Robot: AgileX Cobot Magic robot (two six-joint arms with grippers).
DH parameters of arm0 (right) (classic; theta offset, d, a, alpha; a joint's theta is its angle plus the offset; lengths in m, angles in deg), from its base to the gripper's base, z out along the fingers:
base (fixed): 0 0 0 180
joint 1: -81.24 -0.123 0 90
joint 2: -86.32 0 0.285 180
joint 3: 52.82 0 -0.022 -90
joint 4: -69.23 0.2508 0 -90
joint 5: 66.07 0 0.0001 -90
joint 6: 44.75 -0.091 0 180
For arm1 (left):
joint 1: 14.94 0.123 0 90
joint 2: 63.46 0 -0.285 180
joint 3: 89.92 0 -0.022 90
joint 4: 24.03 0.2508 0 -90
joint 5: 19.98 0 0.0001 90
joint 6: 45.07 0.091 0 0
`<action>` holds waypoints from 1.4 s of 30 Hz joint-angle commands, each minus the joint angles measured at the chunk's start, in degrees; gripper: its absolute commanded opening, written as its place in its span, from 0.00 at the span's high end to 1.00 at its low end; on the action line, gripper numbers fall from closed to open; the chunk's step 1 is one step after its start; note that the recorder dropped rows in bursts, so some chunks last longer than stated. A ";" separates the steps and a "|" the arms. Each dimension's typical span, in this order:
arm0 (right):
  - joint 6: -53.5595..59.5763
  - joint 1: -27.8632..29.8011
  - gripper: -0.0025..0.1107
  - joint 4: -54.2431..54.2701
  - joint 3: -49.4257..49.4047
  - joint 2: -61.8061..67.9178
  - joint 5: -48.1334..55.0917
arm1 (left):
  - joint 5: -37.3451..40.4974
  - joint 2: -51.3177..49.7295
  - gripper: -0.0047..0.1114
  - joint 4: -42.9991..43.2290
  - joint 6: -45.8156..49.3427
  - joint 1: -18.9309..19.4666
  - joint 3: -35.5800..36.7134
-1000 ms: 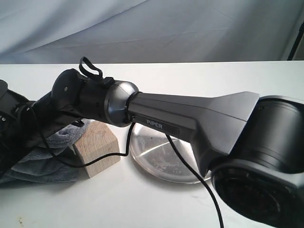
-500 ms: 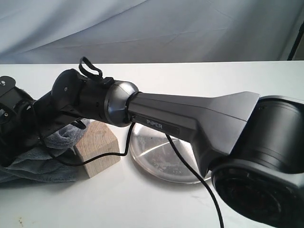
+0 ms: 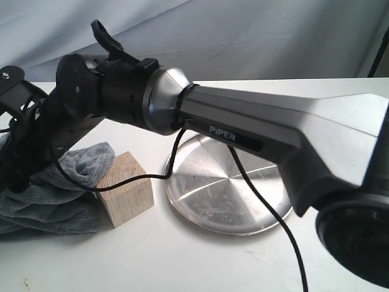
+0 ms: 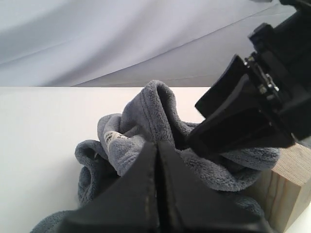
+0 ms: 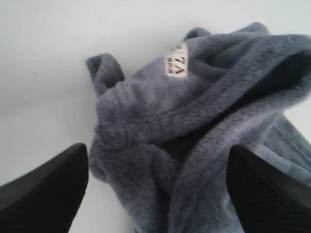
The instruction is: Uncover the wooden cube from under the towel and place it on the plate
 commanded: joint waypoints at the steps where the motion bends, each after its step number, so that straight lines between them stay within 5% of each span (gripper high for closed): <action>1: -12.80 0.30 0.34 -16.96 0.39 -1.97 5.37 | -0.69 0.23 0.96 -0.28 -0.11 0.17 0.26; 11: -11.82 0.75 0.48 -20.27 0.39 2.57 8.34 | -0.69 0.23 0.96 -0.28 -0.26 0.17 0.26; 19: -6.13 0.00 0.98 -19.38 0.39 1.52 -0.75 | -0.69 0.23 0.96 -0.28 -0.12 0.17 0.26; 30: -1.56 -5.42 0.98 -10.70 0.39 -1.83 -15.35 | -0.69 0.23 0.96 -0.28 -0.12 0.17 0.26; 42: -2.35 -7.32 0.98 -6.96 0.39 2.23 -9.17 | -0.69 0.23 0.96 -0.28 -0.29 0.17 0.26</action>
